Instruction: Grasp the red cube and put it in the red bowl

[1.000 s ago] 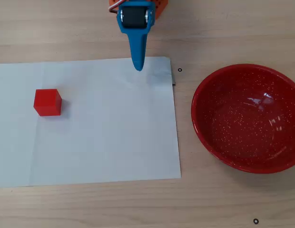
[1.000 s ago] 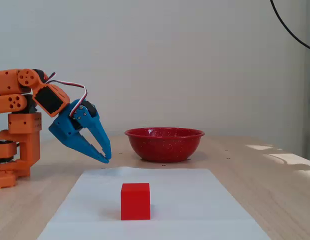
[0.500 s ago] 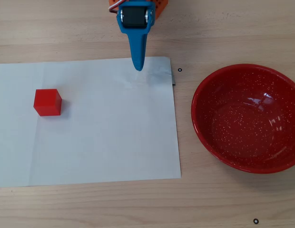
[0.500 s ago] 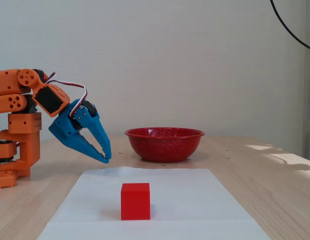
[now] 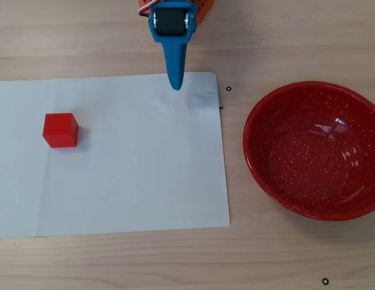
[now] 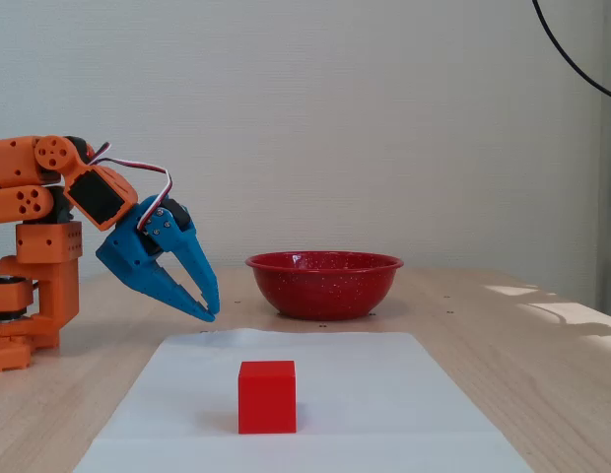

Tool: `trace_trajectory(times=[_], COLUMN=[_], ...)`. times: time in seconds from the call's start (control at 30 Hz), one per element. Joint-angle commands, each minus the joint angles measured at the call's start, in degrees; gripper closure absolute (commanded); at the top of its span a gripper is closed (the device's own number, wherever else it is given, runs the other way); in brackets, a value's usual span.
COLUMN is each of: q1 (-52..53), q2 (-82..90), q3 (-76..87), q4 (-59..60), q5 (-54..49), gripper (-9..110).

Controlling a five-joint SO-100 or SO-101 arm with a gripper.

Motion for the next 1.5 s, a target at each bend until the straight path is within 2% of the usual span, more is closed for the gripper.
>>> trace_trajectory(times=[0.0,0.4,0.8,1.47], q1=[0.0,-0.5,-1.6,-11.5], q2=[-0.5,-11.3,-27.1,-55.0], q3=[-0.1,-11.2,-34.1,-68.2], q4=[0.6,2.0,14.1,26.4], q5=[0.9,3.7,8.3,20.1], gripper=[101,101,101,101])
